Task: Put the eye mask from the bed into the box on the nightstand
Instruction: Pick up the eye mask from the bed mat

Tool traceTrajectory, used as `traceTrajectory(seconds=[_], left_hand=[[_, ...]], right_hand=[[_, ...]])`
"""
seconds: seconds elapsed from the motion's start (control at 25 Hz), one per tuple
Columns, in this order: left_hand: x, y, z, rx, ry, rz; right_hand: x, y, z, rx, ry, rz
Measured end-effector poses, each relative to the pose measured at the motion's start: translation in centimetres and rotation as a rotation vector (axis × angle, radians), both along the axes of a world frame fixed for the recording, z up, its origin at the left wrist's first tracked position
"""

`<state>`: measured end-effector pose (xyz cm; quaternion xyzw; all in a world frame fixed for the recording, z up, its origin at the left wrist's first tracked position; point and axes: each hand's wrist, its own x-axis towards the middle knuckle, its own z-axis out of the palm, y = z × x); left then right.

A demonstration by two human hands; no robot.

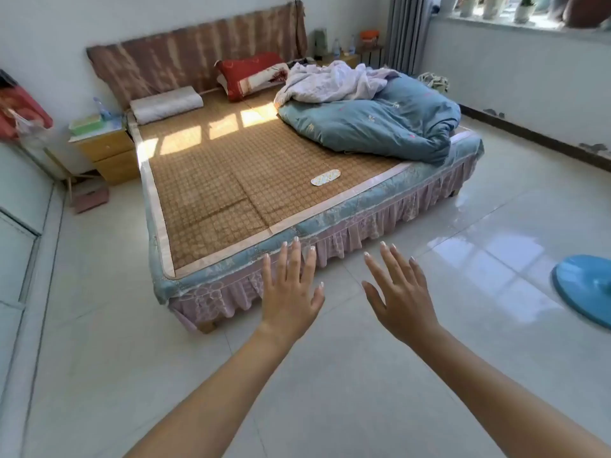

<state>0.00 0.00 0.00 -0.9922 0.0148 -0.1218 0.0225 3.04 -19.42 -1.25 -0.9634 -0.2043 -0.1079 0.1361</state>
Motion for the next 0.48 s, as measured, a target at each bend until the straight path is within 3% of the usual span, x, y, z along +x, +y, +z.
traceTrajectory(seconds=[0.12,0.24,0.48], left_hand=[[-2.6,-1.5,-4.1,-0.141,0.263,0.076],[-5.1,-3.3,-7.4,-0.212,0.492,0.109],[-7.0,-5.4,-8.9,-0.227,0.962,0.095]], right_hand=[[-2.4,-1.0,-3.4,0.037,0.069,0.003],[-5.2,-2.3,-6.2,0.042,0.329,-0.022],[-5.8,-4.3,-7.8,-0.147,0.846,0.046]])
